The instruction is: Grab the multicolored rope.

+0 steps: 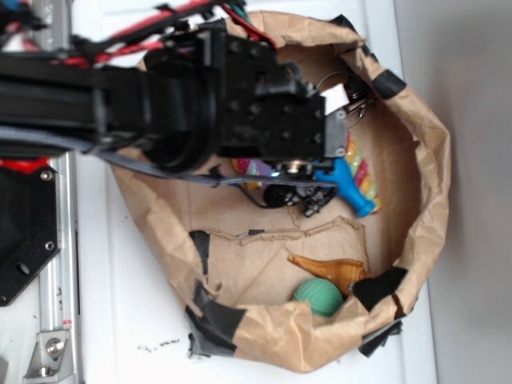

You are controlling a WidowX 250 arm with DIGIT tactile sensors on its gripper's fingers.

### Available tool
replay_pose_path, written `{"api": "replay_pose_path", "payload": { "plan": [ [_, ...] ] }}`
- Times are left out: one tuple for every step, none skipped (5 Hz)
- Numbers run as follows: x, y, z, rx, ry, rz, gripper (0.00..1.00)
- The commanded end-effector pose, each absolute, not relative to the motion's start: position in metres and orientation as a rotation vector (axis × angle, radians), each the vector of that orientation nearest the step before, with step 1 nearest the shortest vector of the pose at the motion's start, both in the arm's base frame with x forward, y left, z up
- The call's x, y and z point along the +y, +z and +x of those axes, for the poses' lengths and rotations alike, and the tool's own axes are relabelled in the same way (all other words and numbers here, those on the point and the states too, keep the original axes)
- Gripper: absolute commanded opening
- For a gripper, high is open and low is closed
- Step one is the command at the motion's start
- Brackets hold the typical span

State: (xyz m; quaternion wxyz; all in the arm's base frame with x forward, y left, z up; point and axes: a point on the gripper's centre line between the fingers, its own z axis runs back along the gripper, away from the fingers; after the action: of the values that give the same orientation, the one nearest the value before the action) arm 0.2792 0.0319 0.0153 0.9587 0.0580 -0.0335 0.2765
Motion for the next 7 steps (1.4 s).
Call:
{"api": "replay_pose_path", "payload": {
  "plan": [
    [0.041,-0.012,0.281,-0.055,0.507,0.134,1.00],
    [0.044,-0.011,0.275,-0.035,0.523,0.112,0.00],
    [0.043,-0.015,0.272,-0.031,0.499,0.143,0.00],
    [0.042,-0.017,0.264,0.016,0.518,0.152,0.00],
    [0.040,0.019,0.247,-0.031,0.559,0.162,1.00],
    [0.039,0.052,0.234,-0.064,0.662,0.150,1.00],
    [0.040,0.062,0.226,-0.063,0.729,0.124,1.00]
  ]
}}
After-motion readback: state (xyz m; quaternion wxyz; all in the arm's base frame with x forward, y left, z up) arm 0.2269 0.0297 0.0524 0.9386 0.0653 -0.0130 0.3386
